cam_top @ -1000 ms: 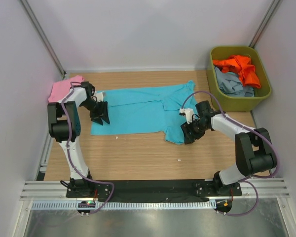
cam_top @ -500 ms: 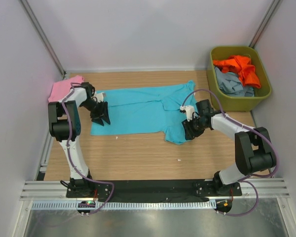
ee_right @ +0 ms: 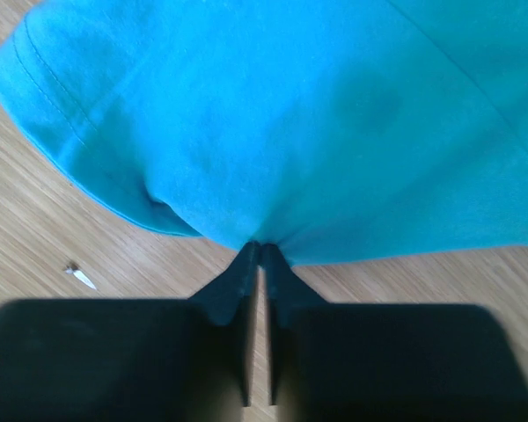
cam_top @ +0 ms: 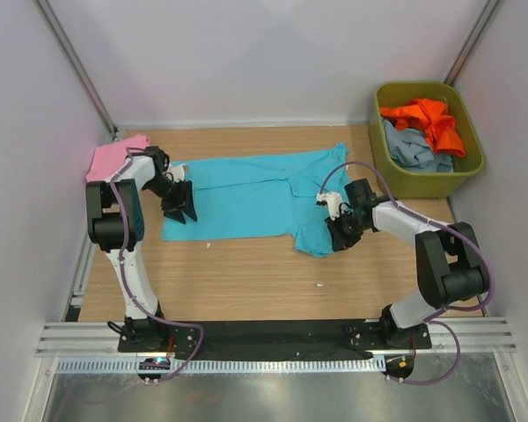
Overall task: Fold and stack the t-shirts
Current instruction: Fold the tshirt
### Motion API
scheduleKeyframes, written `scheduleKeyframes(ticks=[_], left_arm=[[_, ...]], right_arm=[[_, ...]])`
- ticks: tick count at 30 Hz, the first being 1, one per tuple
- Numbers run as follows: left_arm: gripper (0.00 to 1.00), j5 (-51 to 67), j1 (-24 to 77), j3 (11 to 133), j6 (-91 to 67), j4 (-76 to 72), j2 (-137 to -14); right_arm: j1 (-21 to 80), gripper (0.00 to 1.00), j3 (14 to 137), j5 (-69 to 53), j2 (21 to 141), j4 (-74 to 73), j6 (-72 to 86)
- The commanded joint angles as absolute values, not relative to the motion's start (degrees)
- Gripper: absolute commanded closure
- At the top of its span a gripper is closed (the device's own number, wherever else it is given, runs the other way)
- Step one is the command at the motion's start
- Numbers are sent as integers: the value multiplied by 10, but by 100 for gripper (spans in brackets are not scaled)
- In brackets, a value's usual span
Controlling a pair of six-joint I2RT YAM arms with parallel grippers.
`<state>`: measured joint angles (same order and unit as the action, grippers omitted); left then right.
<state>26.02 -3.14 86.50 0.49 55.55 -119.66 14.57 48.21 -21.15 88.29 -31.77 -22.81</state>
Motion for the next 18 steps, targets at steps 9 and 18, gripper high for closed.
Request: scheduleKeyframes(ticks=[9,18], left_arm=[[52,266,-37,880,5,544,-1202],[52,270,-39,889,3,545,-1210]], right_arm=[[151,99,540,-198,882,-316,-241],[151,99,622,-183,926,-289,-252]])
